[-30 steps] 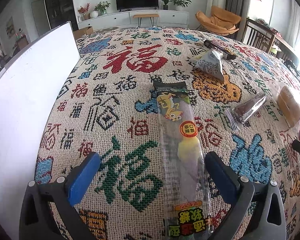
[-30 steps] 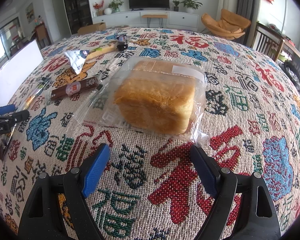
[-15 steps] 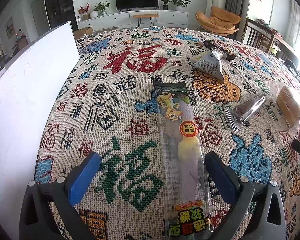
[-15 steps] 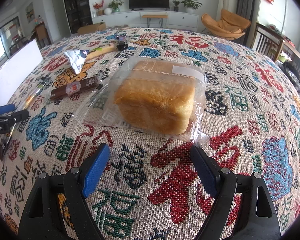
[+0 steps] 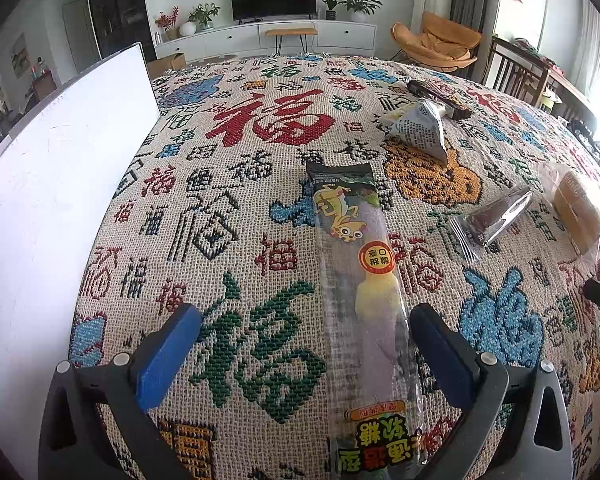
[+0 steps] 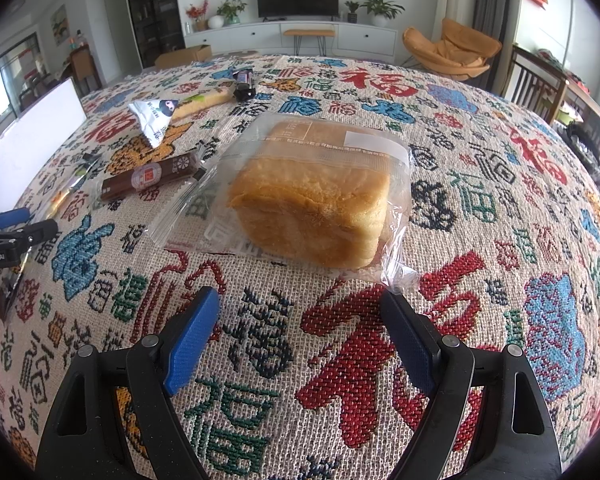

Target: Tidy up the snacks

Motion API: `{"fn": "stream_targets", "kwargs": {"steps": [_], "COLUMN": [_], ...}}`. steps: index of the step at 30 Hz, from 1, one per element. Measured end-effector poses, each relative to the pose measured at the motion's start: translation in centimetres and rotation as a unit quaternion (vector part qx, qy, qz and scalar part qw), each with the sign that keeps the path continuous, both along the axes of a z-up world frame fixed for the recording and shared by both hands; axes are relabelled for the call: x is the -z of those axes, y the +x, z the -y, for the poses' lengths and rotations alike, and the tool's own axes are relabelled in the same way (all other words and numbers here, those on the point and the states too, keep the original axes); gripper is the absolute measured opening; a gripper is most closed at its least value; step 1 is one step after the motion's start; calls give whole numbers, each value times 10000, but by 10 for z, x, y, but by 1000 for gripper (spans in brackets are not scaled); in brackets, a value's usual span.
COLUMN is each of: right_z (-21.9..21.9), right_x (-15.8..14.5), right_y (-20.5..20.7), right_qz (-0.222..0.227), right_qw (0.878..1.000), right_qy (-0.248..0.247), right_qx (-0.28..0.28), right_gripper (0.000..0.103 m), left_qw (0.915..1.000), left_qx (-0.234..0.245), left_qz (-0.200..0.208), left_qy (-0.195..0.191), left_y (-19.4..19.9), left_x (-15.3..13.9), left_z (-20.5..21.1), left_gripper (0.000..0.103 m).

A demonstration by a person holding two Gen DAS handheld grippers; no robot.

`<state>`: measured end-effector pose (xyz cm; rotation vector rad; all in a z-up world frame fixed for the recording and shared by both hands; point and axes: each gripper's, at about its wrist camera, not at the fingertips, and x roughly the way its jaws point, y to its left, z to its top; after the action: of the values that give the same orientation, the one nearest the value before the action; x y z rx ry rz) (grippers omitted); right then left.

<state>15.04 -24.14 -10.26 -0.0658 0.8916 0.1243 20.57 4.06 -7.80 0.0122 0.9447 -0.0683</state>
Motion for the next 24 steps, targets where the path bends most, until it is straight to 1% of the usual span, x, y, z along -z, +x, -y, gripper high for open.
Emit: {"fn": "stream_targets", "kwargs": {"steps": [3,4,6,8,9,10,11,13,14,15,17,18,19,21,23,24], "right_z": [0,1,2,-7,-15,-26,-41,-76,-96,-112,-139,-150,-158,-170,-176,-177], "right_x": [-1,-4,-22,-45,-55,-65,-73,-82,-82,-79,-69,-62,-54,-36,-13,-3], "right_y": [-1,-5,-24,-39,-38,-34,-26,-4,7,14,29,37,44,63,82,89], "right_qz": [34,159,757,1191,1235,1208,1127,802,554,365,119,23,-62,-337,-723,-833], "right_qw": [10000,9998,9971,9921,9902,9878,9839,9676,9515,9357,9017,8881,8797,8691,8624,8638], "right_qy": [-26,-34,45,118,68,-84,-336,-984,-1350,-1642,-2199,-2442,-2581,-2775,-3009,-3013], "right_qx": [19,68,25,-372,-645,-980,-1343,-2184,-2710,-3102,-3721,-3894,-3994,-4081,-4006,-3951], "right_gripper": [84,84,84,84,84,84,84,84,84,84,82,82,82,82,82,82], "left_qw": [10000,10000,10000,10000,10000,10000,10000,10000,10000,10000,10000,10000,10000,10000,10000,10000], "left_qx": [-7,-2,-1,0,-1,-4,-3,-1,-1,0,-1,0,1,5,9,10], "left_qz": [-4,-3,-2,-3,-2,-2,-2,-2,-2,-1,1,1,1,1,2,5], "left_qy": [3,2,2,-1,-4,1,0,-1,-1,-1,-2,-2,-4,-9,-9,-10], "left_y": [0,0,0,1,0,1,1,1,0,1,1,1,1,1,1,0], "left_x": [0,0,0,0,0,0,0,0,0,0,0,0,0,0,0,0], "left_z": [0,0,0,0,0,1,0,0,0,1,0,0,0,0,1,1], "left_gripper": [103,103,103,103,103,103,103,103,103,103,103,103,103,103,103,103]}}
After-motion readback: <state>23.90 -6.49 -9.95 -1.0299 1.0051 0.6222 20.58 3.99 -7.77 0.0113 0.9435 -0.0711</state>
